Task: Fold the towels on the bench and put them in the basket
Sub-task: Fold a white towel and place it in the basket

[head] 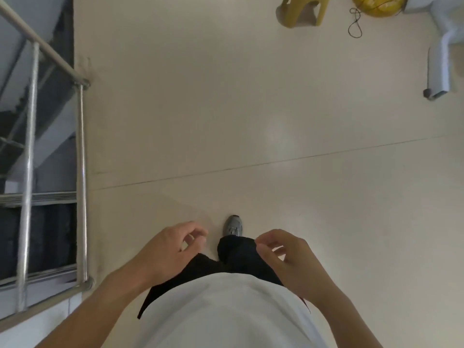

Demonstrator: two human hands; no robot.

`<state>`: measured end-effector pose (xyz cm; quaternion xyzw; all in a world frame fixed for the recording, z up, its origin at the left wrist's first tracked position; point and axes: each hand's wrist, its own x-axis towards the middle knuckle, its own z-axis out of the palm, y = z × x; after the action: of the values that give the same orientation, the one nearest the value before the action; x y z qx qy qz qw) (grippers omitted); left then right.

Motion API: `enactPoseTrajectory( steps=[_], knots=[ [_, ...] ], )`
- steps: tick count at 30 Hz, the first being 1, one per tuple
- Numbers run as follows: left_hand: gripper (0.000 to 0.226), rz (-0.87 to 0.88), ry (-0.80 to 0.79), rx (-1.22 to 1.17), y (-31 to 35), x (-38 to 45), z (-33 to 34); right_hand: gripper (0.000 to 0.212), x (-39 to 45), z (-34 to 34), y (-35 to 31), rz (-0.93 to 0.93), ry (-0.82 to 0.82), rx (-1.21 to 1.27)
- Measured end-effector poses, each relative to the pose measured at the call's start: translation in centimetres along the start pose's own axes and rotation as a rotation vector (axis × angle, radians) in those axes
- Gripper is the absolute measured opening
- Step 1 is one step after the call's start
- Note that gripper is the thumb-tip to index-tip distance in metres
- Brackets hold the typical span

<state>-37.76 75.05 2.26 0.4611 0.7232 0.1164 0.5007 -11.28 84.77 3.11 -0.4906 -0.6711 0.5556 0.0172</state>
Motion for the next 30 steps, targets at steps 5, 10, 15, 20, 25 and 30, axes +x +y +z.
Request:
enactPoseTrajectory(
  steps=[5,10,15,20,25,30],
  knots=[
    [0.017,-0.058,-0.019,-0.032,4.3,9.3,-8.2,0.011,14.2,-9.0,-6.1,-0.034,-0.003,0.017],
    [0.015,-0.090,-0.009,-0.064,8.1,21.6,-16.4,0.010,28.6,-16.3,-11.5,-0.059,0.004,-0.001],
    [0.016,-0.029,-0.050,0.006,13.8,36.4,-27.4,0.011,41.4,-23.3,-17.1,-0.029,0.030,-0.023],
    [0.017,0.054,-0.009,0.115,22.1,48.5,-39.3,0.013,50.2,-31.2,-22.8,0.012,0.082,0.023],
    [0.012,0.078,0.013,0.123,28.3,61.0,-47.4,0.012,60.4,-39.1,-25.7,0.042,0.136,0.068],
    [0.011,0.018,0.003,0.100,33.7,74.0,-53.0,0.015,74.4,-48.8,-28.0,0.032,0.161,0.088]
  ],
)
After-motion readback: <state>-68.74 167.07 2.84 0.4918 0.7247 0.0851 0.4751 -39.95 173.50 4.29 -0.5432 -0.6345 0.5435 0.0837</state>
